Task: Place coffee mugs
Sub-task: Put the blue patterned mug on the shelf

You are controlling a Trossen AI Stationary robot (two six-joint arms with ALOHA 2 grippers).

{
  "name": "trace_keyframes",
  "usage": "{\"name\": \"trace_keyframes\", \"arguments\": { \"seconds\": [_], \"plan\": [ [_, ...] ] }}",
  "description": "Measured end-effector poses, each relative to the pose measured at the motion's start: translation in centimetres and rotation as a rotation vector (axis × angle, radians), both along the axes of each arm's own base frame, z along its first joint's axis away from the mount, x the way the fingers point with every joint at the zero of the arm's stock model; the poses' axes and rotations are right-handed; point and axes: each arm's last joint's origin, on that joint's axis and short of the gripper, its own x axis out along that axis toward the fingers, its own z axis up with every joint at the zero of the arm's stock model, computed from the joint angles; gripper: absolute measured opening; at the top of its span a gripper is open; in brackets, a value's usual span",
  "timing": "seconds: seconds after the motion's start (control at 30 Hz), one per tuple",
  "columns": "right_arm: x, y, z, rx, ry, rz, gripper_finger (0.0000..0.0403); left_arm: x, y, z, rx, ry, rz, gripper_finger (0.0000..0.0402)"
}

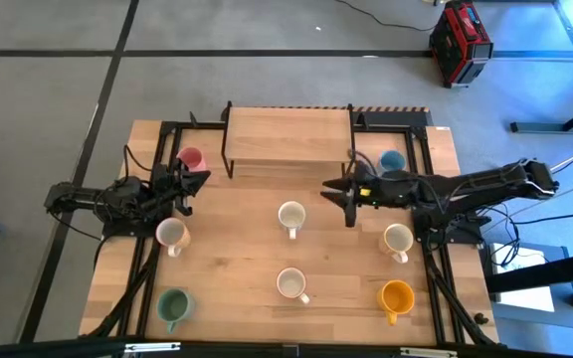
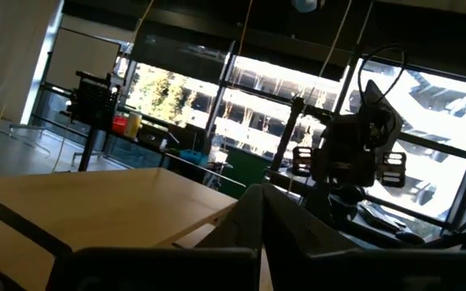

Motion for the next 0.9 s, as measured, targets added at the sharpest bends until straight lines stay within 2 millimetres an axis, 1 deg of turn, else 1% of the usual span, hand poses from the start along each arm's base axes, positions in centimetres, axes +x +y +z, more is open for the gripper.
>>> {"name": "trace_keyframes", "arguments": {
  "seconds": [0.17, 0.23, 0.3, 0.4, 0.57, 0.73, 0.9],
  "plan": [
    [0.8, 0.2, -0.4, 0.008, 0.053, 0.062, 0.0213, 0.0, 0.0, 0.0, -0.007, -0.001, 0.011, 0.0000],
    [0.9, 0.3, -0.8, 0.022, 0.076, 0.086, 0.0227, 0.0, 0.0, 0.0, -0.007, -0.002, 0.010, 0.0000],
    [1.0, 0.5, -1.0, 0.075, 0.095, 0.118, 0.0236, 0.0, 0.0, 0.0, -0.007, -0.003, 0.007, 0.0000],
    [1.0, 1.0, -1.3, 0.146, 0.104, 0.145, 0.0240, 0.0, 0.0, 0.0, -0.007, -0.005, 0.008, 0.0000],
    [1.8, 2.8, -2.6, 0.129, 0.148, 0.209, 0.0241, 0.0, -0.1, 0.1, -0.019, -0.025, -0.029, 0.0000],
    [2.9, 4.7, -4.7, 0.184, 0.216, 0.222, 0.0241, 0.0, 0.0, 0.1, -0.022, -0.024, -0.022, 0.0000],
    [4.0, 6.2, -6.7, 0.186, 0.248, 0.200, 0.0241, 0.0, 0.0, 0.1, -0.022, -0.021, -0.022, 0.0000]
  ]
}}
